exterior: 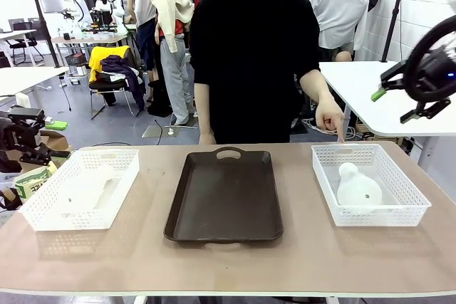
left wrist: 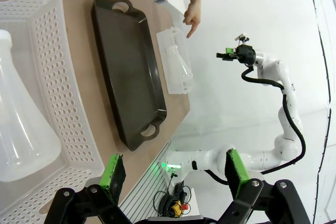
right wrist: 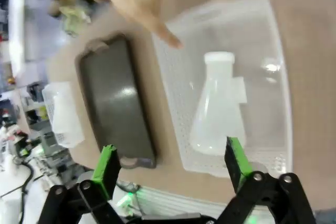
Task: Prepare the laboratory tools.
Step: Pick up the Big flask that the person points to.
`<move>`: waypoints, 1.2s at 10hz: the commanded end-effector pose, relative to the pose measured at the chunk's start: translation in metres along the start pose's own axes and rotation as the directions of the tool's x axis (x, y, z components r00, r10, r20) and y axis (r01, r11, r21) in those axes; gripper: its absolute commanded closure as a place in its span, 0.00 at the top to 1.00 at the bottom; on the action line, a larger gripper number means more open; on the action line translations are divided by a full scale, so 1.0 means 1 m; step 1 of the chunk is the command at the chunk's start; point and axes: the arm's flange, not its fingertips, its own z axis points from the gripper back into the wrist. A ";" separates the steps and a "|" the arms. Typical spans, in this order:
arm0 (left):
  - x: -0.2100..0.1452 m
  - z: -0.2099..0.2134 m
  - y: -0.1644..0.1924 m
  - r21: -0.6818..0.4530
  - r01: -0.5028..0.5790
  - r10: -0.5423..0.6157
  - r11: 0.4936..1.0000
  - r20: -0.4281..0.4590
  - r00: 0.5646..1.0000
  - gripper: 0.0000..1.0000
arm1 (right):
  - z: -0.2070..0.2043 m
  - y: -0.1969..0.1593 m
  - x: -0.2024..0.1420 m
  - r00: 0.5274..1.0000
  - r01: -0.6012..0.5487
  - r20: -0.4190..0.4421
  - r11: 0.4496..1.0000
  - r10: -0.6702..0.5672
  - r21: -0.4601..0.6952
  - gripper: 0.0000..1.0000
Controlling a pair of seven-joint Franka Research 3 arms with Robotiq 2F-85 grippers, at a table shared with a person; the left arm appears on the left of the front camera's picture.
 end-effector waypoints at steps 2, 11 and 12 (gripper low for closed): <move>0.000 0.002 -0.001 0.000 0.002 -0.002 1.000 0.004 1.000 1.00 | -0.043 0.029 0.024 0.996 -0.026 -0.086 0.973 0.007 -0.228 1.00; 0.000 0.002 -0.001 0.000 0.002 -0.002 1.000 0.004 1.000 1.00 | -0.121 0.031 0.028 0.986 -0.076 -0.163 0.932 0.019 -0.355 1.00; 0.000 0.002 -0.001 0.000 0.002 -0.002 1.000 0.004 1.000 1.00 | -0.121 0.031 0.028 0.986 -0.076 -0.163 0.932 0.019 -0.355 1.00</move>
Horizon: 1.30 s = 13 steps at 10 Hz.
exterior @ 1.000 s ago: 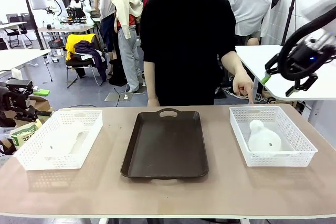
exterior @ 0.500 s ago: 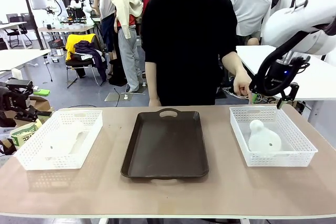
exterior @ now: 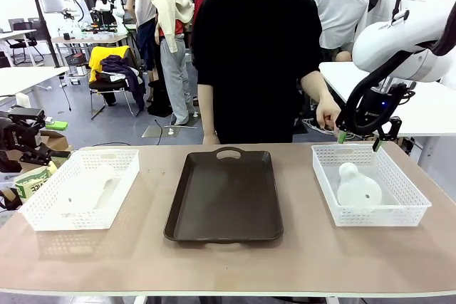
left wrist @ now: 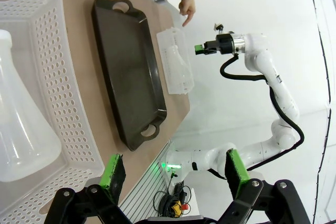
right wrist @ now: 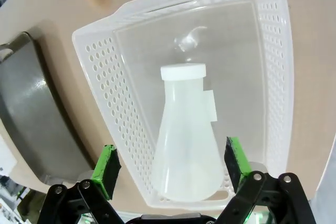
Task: Prepare the laboratory tools.
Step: Pick up the Big flask that the person points to.
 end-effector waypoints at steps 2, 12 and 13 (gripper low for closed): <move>0.000 0.002 -0.001 0.000 0.002 -0.002 1.000 0.004 1.000 1.00 | 0.000 0.000 0.000 1.000 0.000 0.000 1.000 0.000 0.000 1.00; 0.000 0.002 -0.001 0.000 0.002 -0.002 1.000 0.004 1.000 1.00 | -0.080 0.031 -0.008 0.981 0.030 0.194 0.957 0.028 -0.289 1.00; 0.000 0.002 -0.001 0.000 0.002 -0.002 1.000 0.004 1.000 1.00 | -0.082 0.030 -0.005 0.982 0.008 0.183 0.962 0.043 -0.272 1.00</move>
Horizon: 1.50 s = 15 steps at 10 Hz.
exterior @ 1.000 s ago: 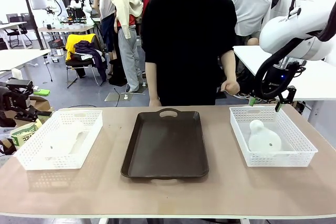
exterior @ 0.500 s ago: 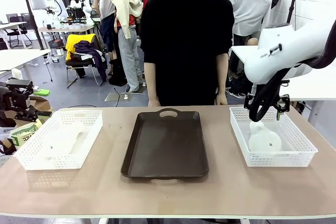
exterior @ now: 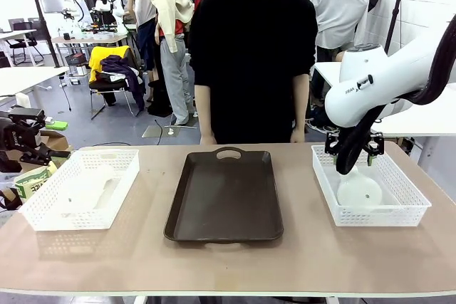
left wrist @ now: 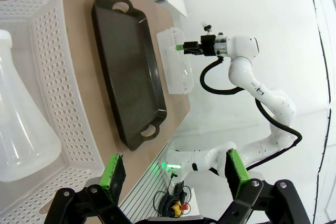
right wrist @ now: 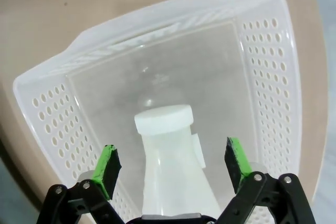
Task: Prepare the laboratory tools.
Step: Pick up the Big flask that the person points to.
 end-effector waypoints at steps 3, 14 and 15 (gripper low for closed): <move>0.000 0.002 -0.001 0.000 0.002 -0.002 1.000 0.004 1.000 1.00 | -0.017 -0.004 0.003 0.999 -0.048 0.002 0.997 0.048 0.057 1.00; 0.000 0.002 -0.001 0.000 0.002 -0.002 1.000 0.004 1.000 1.00 | -0.041 -0.004 -0.002 0.996 -0.078 -0.030 0.993 0.080 0.085 1.00; 0.000 0.002 -0.001 0.000 0.002 -0.002 1.000 0.004 1.000 1.00 | -0.042 -0.004 -0.003 0.996 -0.077 -0.035 0.994 0.080 0.078 1.00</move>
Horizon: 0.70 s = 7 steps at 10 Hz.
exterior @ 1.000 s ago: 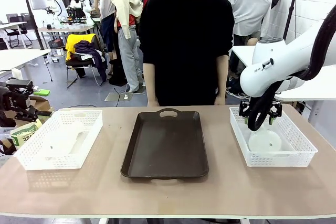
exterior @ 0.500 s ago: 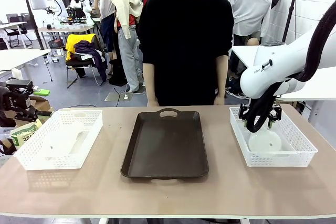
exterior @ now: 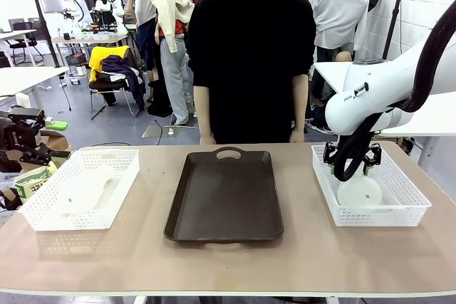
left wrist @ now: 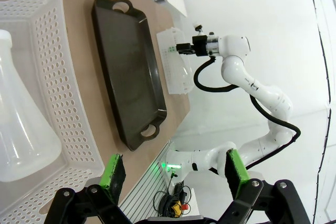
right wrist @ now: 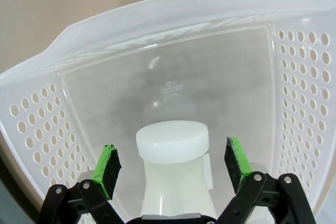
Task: Prepare the laboratory tools.
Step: Pick up the Big flask that the person points to.
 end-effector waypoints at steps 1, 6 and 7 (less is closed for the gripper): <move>0.000 0.002 -0.001 0.000 0.002 -0.002 1.000 0.004 1.000 1.00 | -0.005 -0.001 -0.005 1.000 -0.012 0.006 1.000 0.012 0.010 1.00; 0.000 0.002 -0.001 0.000 0.002 -0.002 1.000 0.004 1.000 1.00 | -0.008 -0.001 -0.008 1.000 0.005 -0.023 1.000 -0.005 -0.009 1.00; 0.000 0.002 -0.001 0.000 0.002 -0.002 1.000 0.004 1.000 1.00 | -0.008 -0.001 -0.009 1.000 -0.003 -0.028 1.000 0.002 -0.014 1.00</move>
